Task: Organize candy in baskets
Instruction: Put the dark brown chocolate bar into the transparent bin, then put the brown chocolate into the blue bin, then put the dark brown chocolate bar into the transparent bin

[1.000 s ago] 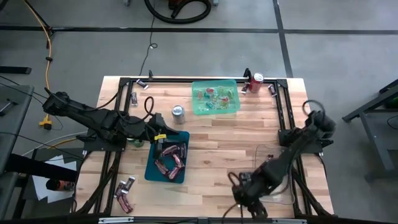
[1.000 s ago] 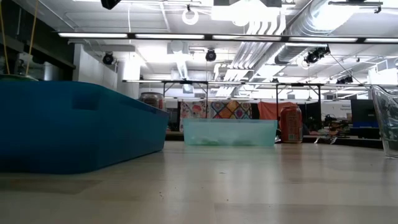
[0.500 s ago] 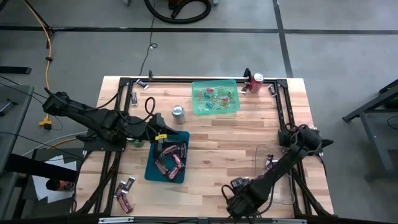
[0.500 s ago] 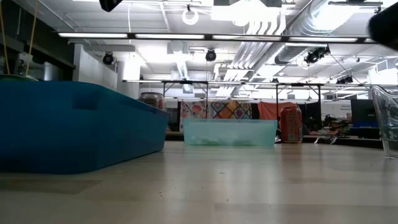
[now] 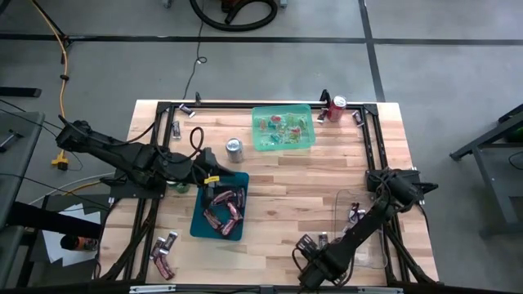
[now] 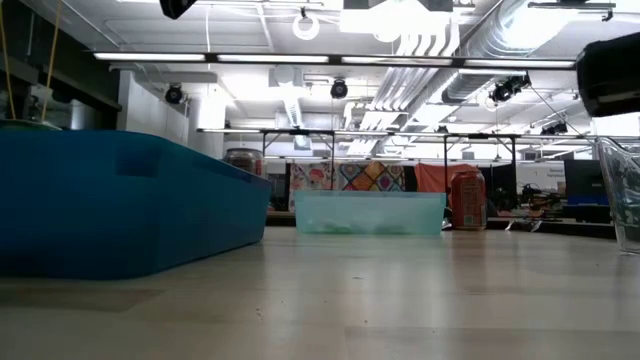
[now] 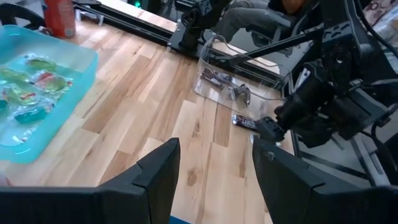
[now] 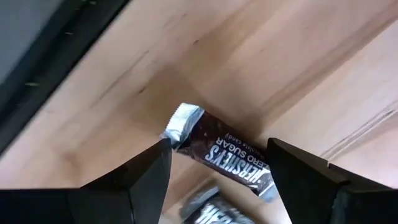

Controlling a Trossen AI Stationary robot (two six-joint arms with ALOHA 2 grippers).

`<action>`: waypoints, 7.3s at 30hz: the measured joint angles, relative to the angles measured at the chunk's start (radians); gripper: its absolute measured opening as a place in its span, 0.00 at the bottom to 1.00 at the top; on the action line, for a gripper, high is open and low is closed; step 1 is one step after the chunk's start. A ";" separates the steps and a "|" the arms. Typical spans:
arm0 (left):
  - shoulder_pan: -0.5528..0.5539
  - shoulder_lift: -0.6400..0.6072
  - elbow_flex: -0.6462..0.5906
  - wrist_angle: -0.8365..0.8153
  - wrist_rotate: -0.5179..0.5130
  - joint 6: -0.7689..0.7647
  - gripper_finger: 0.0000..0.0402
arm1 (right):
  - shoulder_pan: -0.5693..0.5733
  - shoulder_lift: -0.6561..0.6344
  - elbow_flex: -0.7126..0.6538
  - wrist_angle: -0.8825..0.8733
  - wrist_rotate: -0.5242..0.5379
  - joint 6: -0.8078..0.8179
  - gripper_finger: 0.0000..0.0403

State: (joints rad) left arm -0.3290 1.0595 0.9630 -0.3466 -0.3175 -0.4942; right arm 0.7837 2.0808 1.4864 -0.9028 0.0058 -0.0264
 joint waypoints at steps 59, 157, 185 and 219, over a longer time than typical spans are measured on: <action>0.001 -0.116 0.001 0.009 -0.165 0.000 0.47 | 0.168 -0.852 -0.454 -0.297 0.176 1.687 0.07; -0.693 0.872 0.224 -0.531 0.716 -1.959 0.18 | -0.033 -0.895 -0.454 -0.185 0.354 1.528 0.64; -0.253 0.213 0.200 -0.675 -0.064 -0.691 0.02 | -0.034 -0.895 -0.454 -0.168 0.355 1.536 0.64; -0.204 -0.035 0.212 -0.432 -0.167 -0.437 0.57 | -0.200 -0.896 -0.453 0.227 0.223 1.239 0.64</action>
State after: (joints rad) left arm -0.5332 1.0244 1.1755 -0.7784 -0.4846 -0.9310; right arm 0.5841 1.1847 1.0332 -0.6754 0.2292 1.2130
